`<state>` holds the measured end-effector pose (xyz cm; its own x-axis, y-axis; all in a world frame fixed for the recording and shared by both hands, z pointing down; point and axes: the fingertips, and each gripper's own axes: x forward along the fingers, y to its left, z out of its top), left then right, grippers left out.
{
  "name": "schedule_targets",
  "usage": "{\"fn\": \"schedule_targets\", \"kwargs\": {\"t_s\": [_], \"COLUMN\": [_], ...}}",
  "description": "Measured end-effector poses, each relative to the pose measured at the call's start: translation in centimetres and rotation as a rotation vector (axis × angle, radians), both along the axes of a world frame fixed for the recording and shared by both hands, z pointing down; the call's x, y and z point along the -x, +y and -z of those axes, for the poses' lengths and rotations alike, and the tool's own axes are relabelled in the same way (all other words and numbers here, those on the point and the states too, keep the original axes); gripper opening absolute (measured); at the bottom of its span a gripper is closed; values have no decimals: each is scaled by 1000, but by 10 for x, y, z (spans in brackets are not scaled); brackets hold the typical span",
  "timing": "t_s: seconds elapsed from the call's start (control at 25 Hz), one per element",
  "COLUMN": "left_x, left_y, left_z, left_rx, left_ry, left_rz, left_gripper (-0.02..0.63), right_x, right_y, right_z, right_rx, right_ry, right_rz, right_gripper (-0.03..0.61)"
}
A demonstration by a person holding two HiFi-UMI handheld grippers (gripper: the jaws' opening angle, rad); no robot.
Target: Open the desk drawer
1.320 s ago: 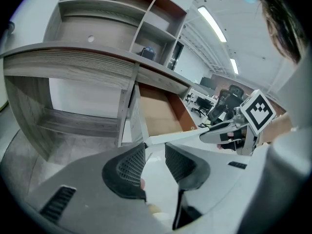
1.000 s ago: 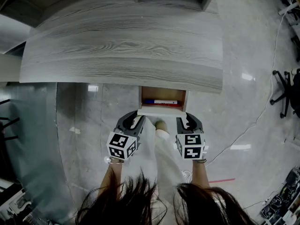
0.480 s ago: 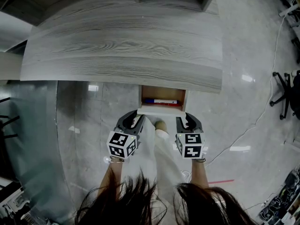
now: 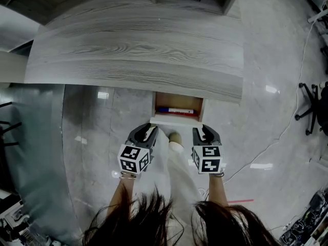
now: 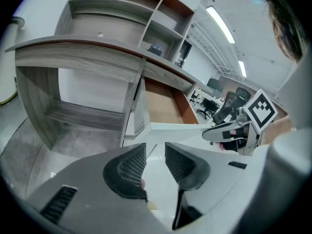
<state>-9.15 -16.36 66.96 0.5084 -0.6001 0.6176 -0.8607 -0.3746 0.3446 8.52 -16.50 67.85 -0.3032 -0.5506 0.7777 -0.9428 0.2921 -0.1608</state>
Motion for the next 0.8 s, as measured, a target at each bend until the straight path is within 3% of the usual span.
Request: {"fn": "schedule_targets", "kwargs": {"t_s": [0.36, 0.8], "left_x": [10, 4], "left_y": [8, 11], "left_z": [1, 15], "left_rx": [1, -13], "left_ry": [-7, -11], "left_rz": [40, -3], "left_gripper": [123, 123], "right_x": [9, 13], "right_y": [15, 27], "right_z": [-8, -2], "right_rx": [31, 36], "right_ry": [-9, 3], "right_rz": [30, 6], "right_gripper": [115, 89]}}
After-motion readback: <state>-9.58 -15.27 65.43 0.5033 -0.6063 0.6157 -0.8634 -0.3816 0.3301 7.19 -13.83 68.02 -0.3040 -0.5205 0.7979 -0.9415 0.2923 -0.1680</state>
